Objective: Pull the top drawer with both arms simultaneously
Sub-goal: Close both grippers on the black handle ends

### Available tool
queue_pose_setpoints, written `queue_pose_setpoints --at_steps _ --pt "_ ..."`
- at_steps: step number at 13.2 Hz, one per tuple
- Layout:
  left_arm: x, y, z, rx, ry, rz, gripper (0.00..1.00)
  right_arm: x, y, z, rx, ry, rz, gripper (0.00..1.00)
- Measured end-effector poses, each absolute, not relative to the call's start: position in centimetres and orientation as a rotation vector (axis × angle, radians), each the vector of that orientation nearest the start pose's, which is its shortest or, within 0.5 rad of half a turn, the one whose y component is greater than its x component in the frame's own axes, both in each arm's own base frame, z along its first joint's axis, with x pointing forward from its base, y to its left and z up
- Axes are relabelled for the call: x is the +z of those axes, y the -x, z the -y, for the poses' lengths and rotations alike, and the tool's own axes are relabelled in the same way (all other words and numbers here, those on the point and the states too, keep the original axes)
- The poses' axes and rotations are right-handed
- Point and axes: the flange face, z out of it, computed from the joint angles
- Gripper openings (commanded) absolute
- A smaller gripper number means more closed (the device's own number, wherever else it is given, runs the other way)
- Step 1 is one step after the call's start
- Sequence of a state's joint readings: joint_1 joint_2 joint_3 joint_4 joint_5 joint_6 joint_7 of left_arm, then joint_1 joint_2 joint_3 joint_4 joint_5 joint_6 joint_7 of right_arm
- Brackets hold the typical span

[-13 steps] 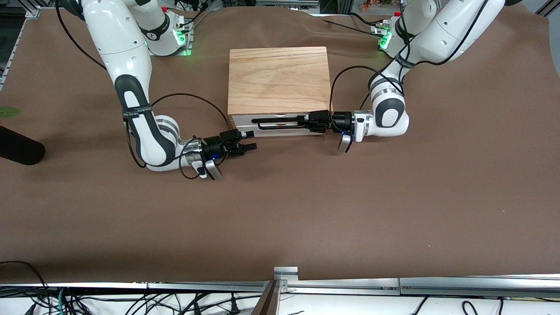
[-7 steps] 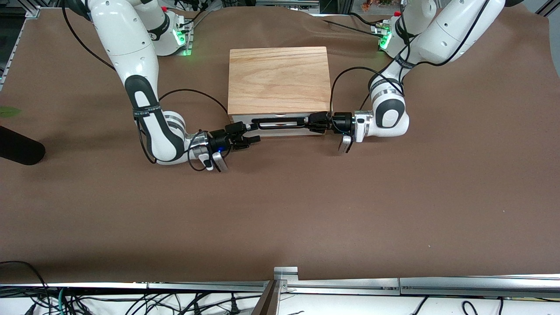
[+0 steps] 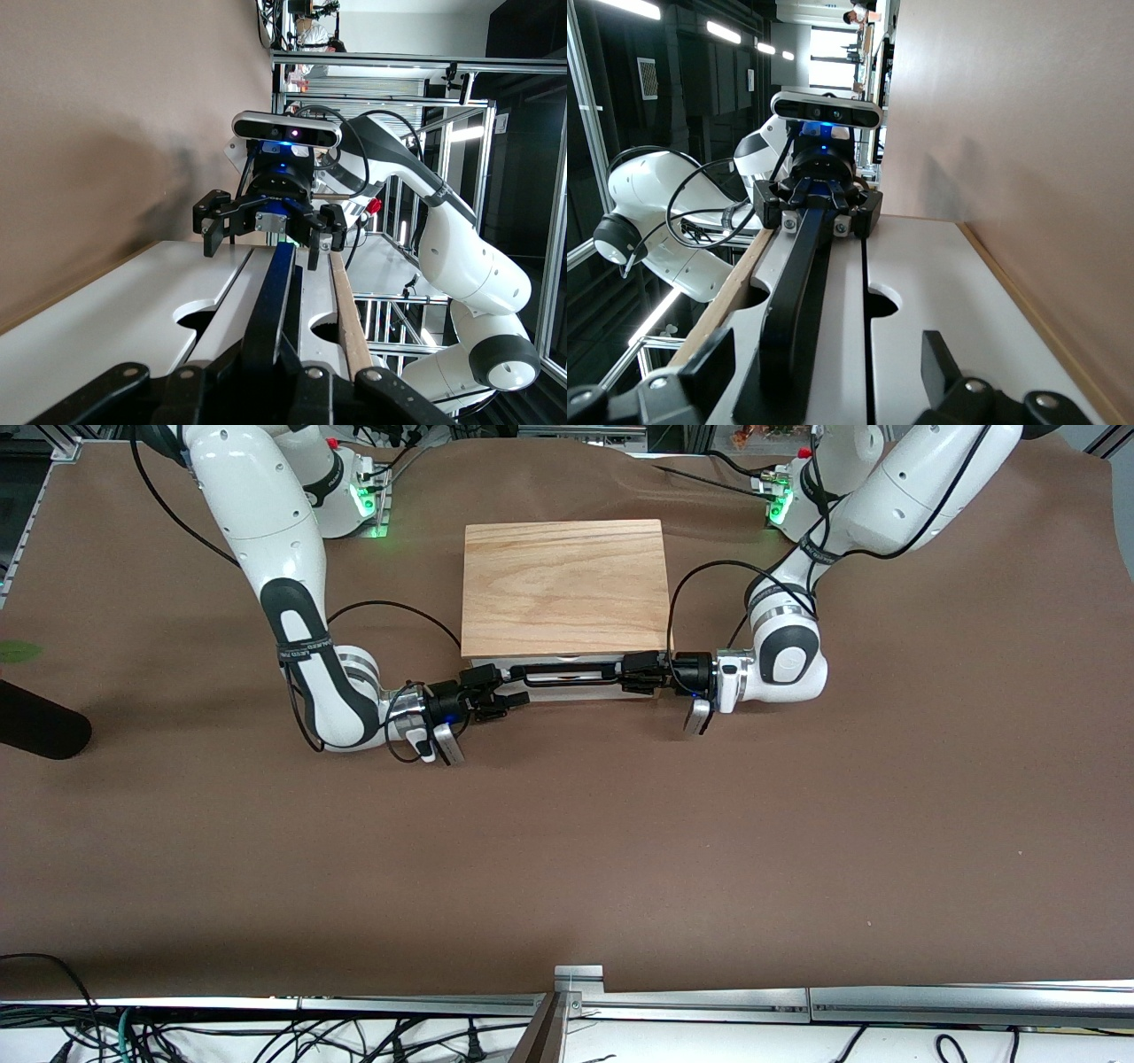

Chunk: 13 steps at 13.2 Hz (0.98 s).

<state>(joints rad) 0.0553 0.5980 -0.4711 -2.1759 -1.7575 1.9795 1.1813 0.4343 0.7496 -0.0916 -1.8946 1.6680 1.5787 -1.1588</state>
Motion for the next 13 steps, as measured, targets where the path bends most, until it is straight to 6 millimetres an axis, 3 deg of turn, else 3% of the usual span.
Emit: queue_pose_setpoints --at_steps 2,5,9,13 --pt "15.8 -46.0 28.2 -0.047 -1.624 -0.018 0.07 13.2 -50.7 -30.3 0.151 1.565 0.307 0.89" --pt "15.8 -46.0 28.2 -0.047 -1.624 -0.018 0.0 13.3 -50.6 -30.5 0.152 1.564 0.31 0.87" --pt "15.8 -46.0 28.2 -0.047 -1.624 -0.018 0.0 13.9 -50.7 -30.8 0.146 1.558 0.319 0.77" --pt "15.8 -46.0 28.2 -0.047 -1.624 -0.018 0.0 14.4 -50.8 -31.4 0.138 1.549 0.324 0.58"
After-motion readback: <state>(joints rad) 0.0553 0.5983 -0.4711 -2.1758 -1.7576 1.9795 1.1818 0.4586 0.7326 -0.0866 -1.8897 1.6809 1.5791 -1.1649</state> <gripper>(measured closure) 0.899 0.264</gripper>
